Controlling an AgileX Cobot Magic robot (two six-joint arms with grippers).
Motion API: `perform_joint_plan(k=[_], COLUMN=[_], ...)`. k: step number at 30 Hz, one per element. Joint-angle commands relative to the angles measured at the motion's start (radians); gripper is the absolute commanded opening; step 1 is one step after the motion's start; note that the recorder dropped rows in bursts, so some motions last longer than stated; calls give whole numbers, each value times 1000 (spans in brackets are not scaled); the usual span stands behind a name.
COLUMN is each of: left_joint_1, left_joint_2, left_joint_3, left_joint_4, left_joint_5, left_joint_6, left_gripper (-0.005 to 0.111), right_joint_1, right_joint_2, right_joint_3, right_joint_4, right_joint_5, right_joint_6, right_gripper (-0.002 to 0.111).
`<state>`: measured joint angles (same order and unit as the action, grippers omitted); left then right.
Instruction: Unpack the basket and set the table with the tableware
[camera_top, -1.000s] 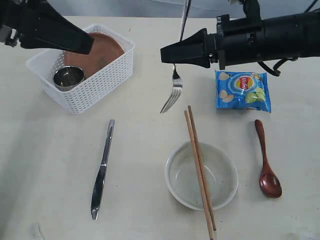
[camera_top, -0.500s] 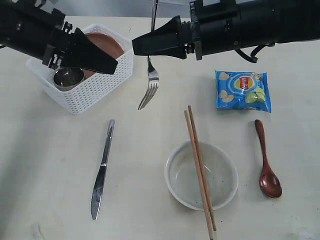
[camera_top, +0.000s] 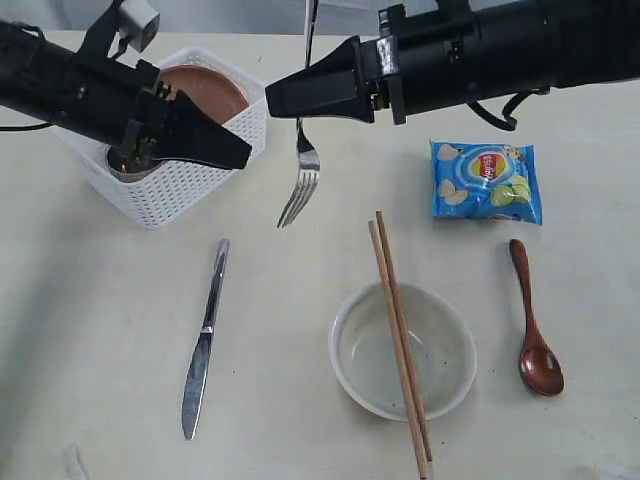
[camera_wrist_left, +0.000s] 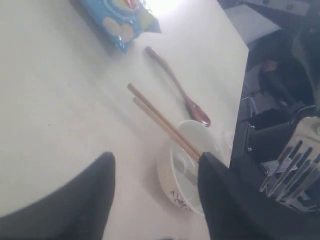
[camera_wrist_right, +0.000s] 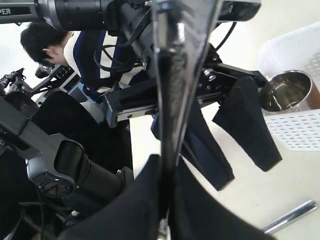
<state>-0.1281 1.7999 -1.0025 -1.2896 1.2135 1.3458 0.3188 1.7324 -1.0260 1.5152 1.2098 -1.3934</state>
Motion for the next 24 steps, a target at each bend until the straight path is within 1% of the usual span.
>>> perform_joint_plan(k=[1, 8, 11, 19, 24], left_joint_1=[2, 2, 2, 2, 2], left_joint_2=[7, 5, -9, -24, -20], left_joint_3=[5, -38, -55, -69, -69], left_joint_4=[-60, -67, -67, -73, -42], left_joint_5=[8, 8, 8, 8, 8], left_joint_6=[23, 17, 17, 37, 24], left_gripper=[49, 49, 49, 49, 49], right_joint_1=[14, 22, 22, 22, 22], right_joint_2=[-3, -3, -3, -3, -3], right_joint_3=[-6, -6, -6, -6, -6], right_joint_4=[-16, -149, -179, -186, -170], right_joint_5=[11, 11, 11, 11, 11], right_joint_6=[13, 88, 98, 117, 108], right_gripper=[-1, -1, -1, -1, -1])
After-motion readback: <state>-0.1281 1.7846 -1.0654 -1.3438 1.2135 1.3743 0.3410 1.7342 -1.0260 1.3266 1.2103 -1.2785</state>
